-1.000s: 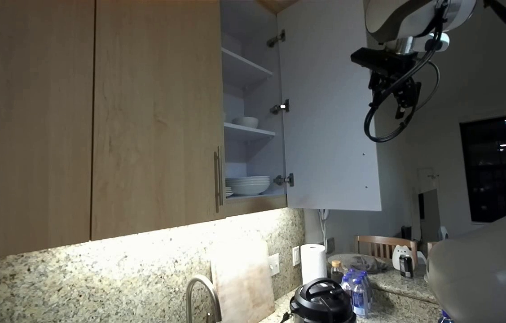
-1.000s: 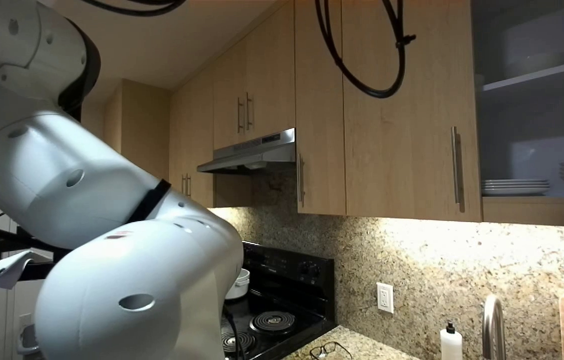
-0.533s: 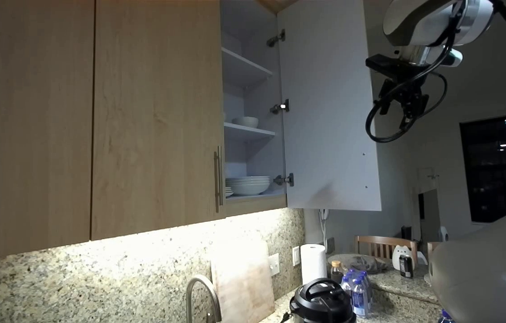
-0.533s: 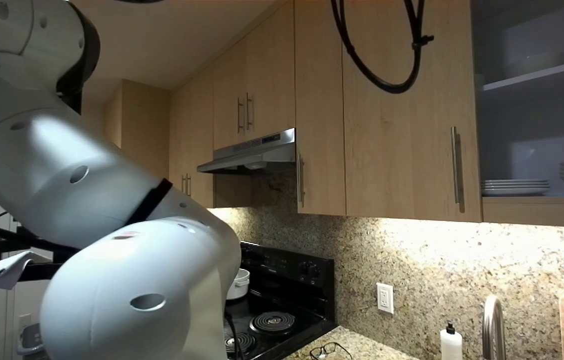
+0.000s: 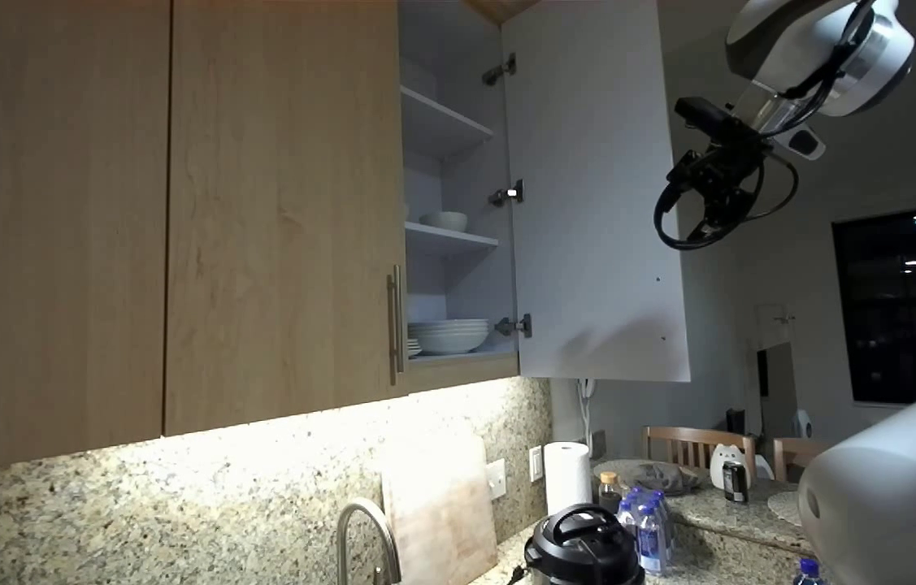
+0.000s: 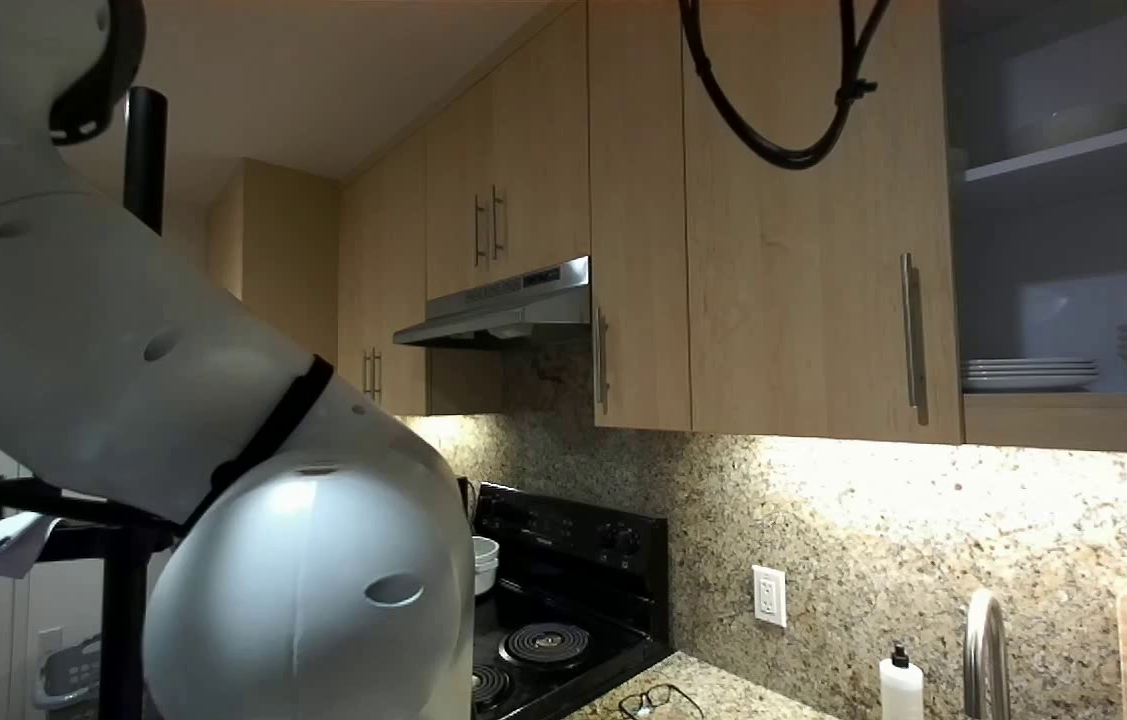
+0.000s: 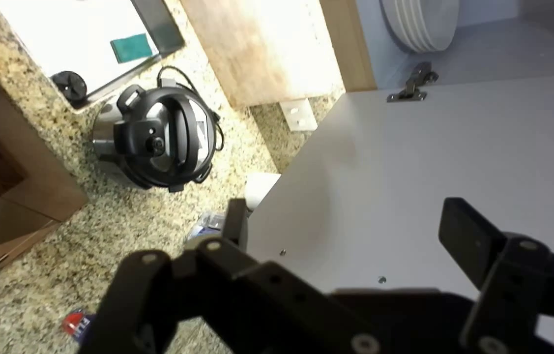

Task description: Close the right door of the top cabinet.

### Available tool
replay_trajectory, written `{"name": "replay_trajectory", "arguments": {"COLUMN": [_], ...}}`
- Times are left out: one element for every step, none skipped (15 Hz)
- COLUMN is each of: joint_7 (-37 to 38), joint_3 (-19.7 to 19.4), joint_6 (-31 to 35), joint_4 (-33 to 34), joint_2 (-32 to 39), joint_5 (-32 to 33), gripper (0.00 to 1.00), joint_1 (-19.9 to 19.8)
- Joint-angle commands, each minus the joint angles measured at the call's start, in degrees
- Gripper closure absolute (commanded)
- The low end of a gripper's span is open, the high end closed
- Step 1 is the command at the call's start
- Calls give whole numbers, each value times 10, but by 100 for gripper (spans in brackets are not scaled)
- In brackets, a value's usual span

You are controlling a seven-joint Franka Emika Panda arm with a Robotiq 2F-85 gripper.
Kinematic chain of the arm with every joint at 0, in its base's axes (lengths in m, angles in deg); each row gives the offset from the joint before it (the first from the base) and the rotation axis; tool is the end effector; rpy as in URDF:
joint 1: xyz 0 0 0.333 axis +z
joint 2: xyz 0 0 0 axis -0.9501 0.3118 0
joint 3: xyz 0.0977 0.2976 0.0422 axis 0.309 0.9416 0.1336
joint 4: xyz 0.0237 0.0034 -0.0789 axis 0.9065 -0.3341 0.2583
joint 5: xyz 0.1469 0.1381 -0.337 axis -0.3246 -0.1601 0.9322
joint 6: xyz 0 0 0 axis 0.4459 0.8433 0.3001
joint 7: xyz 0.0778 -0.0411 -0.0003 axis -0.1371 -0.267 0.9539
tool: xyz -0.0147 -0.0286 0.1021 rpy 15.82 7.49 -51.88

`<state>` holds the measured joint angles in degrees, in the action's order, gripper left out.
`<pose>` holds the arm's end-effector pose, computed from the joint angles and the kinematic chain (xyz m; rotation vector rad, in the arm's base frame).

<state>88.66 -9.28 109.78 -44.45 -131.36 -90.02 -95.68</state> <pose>0.1766 -0.3028 0.7152 -1.3136 2.0041 -0.7618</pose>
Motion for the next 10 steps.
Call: {"name": "replay_trajectory", "arguments": {"joint_7": [-57, -70, -79, -90, -104, -125, -145, -173, -198, -225], "joint_3": [-19, -23, -25, -28, -32, -40, -45, -55, -65, -76], "joint_6": [5, 4, 2, -2, -7, -14, -21, -30, -38, -50], "joint_4": [-6, -7, -7, -6, -5, -5, -5, -5, -6, -6], "joint_2": [-2, -5, -7, -8, -10, -14, -16, -20, -23, -25], "joint_5": [-66, -80, -93, -105, -117, -131, -143, -158, -173, -188], "gripper": [0, 0, 0, 0, 0, 0, 0, 0, 0, 0], "joint_1": [16, 20, 20, 20, 23, 30, 33, 43, 50, 57]}}
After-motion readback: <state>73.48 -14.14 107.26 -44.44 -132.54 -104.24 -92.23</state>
